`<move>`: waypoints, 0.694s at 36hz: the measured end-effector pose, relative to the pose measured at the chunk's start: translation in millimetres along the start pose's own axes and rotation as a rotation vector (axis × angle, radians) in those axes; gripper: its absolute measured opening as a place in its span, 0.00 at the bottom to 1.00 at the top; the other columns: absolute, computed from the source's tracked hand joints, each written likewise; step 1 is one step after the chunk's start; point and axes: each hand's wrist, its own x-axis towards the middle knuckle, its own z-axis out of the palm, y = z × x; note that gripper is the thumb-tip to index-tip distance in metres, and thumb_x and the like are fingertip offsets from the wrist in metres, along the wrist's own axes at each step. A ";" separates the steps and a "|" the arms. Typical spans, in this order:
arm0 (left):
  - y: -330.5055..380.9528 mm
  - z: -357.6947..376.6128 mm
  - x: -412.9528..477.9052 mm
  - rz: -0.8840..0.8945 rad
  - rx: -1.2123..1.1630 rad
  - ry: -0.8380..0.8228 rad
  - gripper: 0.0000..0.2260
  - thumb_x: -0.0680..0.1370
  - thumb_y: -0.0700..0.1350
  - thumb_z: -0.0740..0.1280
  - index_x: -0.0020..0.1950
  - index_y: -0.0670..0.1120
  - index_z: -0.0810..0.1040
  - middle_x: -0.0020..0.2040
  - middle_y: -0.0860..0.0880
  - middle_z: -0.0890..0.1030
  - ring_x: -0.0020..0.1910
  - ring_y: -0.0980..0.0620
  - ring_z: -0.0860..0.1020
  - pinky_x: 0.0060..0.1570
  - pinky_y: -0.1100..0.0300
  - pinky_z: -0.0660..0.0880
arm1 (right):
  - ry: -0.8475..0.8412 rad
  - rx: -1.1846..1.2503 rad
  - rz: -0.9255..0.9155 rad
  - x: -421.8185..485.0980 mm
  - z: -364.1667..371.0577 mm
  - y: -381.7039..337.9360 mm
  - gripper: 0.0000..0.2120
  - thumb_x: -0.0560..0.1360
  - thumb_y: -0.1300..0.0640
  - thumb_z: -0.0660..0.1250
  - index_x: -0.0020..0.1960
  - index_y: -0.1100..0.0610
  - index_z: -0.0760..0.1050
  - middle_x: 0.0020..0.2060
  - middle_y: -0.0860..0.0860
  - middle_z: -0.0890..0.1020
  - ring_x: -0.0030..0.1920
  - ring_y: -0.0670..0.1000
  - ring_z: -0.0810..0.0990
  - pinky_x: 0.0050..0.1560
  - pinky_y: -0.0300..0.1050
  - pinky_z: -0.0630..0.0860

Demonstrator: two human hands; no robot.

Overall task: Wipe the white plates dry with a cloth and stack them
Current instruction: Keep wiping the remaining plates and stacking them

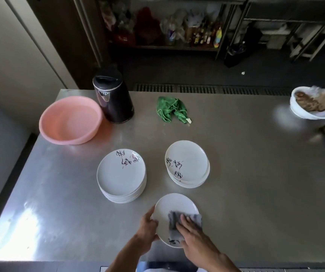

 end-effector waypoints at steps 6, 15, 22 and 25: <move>-10.8 2.4 -3.6 -0.025 -0.121 -0.007 0.28 0.78 0.31 0.57 0.75 0.52 0.71 0.57 0.42 0.84 0.53 0.42 0.82 0.42 0.48 0.81 | -0.002 0.129 0.222 49.7 1.2 -10.4 0.28 0.84 0.54 0.52 0.81 0.57 0.47 0.80 0.59 0.44 0.81 0.56 0.42 0.77 0.45 0.36; -10.7 -11.7 5.7 -0.025 -0.117 -0.026 0.35 0.74 0.27 0.53 0.76 0.53 0.71 0.61 0.37 0.83 0.60 0.34 0.81 0.55 0.38 0.81 | -0.101 0.173 -0.183 21.2 -1.3 -16.1 0.26 0.84 0.55 0.54 0.81 0.55 0.54 0.77 0.43 0.50 0.77 0.39 0.43 0.72 0.28 0.34; -7.0 -3.3 -4.5 0.019 -0.091 -0.021 0.24 0.85 0.34 0.53 0.79 0.51 0.66 0.68 0.36 0.78 0.63 0.33 0.79 0.61 0.38 0.78 | -0.046 0.122 0.024 26.9 -7.2 2.8 0.26 0.85 0.52 0.52 0.81 0.54 0.52 0.81 0.51 0.47 0.80 0.48 0.43 0.76 0.36 0.35; -5.5 3.8 -8.5 0.026 -0.084 -0.031 0.23 0.86 0.34 0.53 0.78 0.53 0.68 0.66 0.38 0.79 0.59 0.37 0.80 0.49 0.45 0.82 | 0.017 0.240 0.234 56.8 -16.8 -11.9 0.27 0.86 0.55 0.49 0.81 0.59 0.45 0.81 0.57 0.48 0.81 0.53 0.46 0.78 0.44 0.40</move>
